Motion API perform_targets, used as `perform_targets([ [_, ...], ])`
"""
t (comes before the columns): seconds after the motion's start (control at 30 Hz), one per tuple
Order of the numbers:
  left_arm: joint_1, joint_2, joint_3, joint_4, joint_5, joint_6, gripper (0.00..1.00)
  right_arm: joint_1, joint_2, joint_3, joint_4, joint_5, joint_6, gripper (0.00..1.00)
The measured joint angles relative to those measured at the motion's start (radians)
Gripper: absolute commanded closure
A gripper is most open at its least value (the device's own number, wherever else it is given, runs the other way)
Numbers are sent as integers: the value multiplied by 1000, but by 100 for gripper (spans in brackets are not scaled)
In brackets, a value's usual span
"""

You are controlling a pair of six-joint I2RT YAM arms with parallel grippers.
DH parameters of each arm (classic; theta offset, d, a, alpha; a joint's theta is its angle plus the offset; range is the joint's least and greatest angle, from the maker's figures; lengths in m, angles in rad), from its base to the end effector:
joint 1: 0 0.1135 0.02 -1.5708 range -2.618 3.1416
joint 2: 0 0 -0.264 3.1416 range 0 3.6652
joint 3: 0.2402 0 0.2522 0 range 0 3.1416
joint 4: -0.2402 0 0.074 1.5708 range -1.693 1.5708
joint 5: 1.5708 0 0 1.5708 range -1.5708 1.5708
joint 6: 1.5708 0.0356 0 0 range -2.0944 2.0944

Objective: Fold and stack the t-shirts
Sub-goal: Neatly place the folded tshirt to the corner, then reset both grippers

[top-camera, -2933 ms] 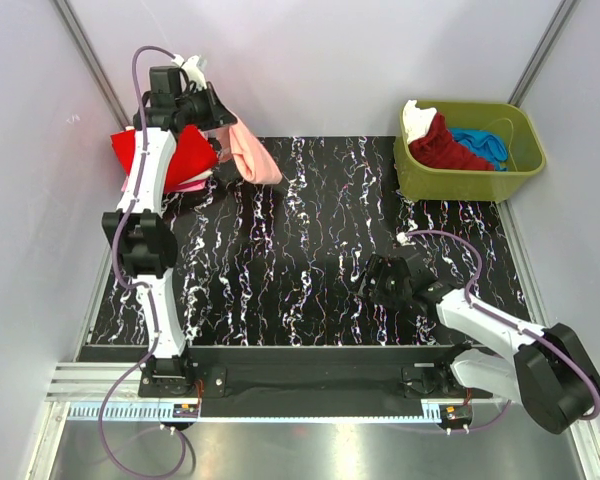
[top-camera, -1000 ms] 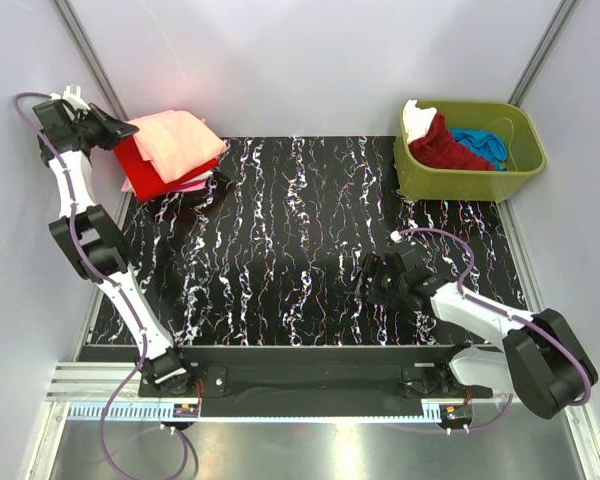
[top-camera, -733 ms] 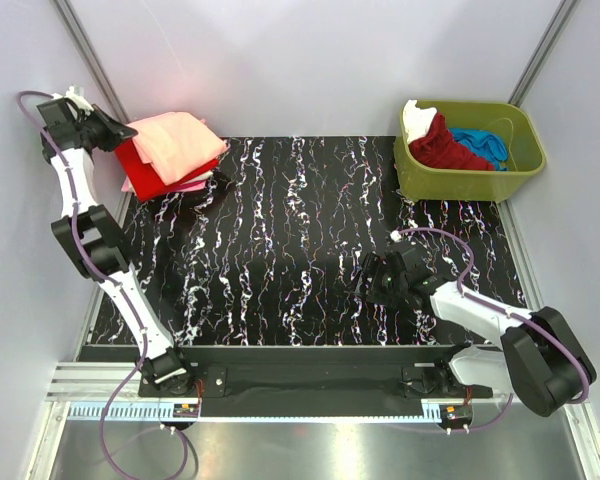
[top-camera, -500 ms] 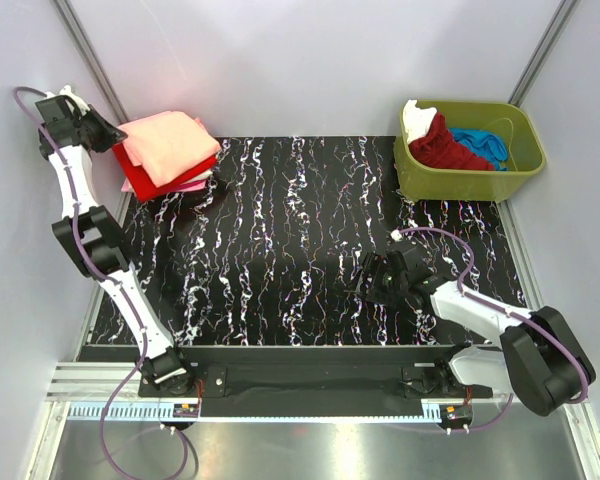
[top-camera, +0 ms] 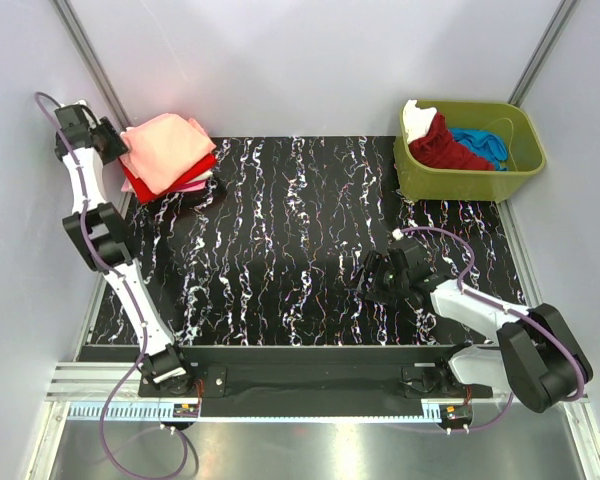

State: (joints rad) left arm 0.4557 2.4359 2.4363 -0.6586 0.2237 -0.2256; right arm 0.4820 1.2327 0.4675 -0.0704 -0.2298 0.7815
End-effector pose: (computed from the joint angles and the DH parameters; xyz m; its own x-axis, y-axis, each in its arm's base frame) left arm 0.4990 0.2358 0.2783 -0.4746 -0.4755 -0.7407 -0.3875 0.8685 -0.3092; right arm 0.1943 0.1108 0.1556 -0.8798 0.3138 -0.3571 0.0464 0.8043 0.5924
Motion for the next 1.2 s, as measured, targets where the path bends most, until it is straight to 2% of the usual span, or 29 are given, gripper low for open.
perform_targets([
  [0.17,-17,22,11,-50,-87,10,21,-12,10,0,4,-7,0,27],
  [0.33,-64,-4,12,-108,-232,-7,2,-14,12,0,8,-20,0,27],
  [0.43,-98,-82,-46,-116,-337,-23,1,-17,12,0,12,-24,0,27],
  [0.57,-136,-325,-296,-79,-430,-45,1,-20,12,0,22,-26,0,27],
  [0.77,-161,-660,-487,-30,-466,-94,1,-20,12,0,22,-26,0,27],
  [0.93,-201,-919,-669,4,-393,-98,1,-21,6,-1,21,-25,0,25],
  [1.2,-375,-1236,-1007,-20,-175,-55,1,-21,-53,-12,21,-25,0,23],
])
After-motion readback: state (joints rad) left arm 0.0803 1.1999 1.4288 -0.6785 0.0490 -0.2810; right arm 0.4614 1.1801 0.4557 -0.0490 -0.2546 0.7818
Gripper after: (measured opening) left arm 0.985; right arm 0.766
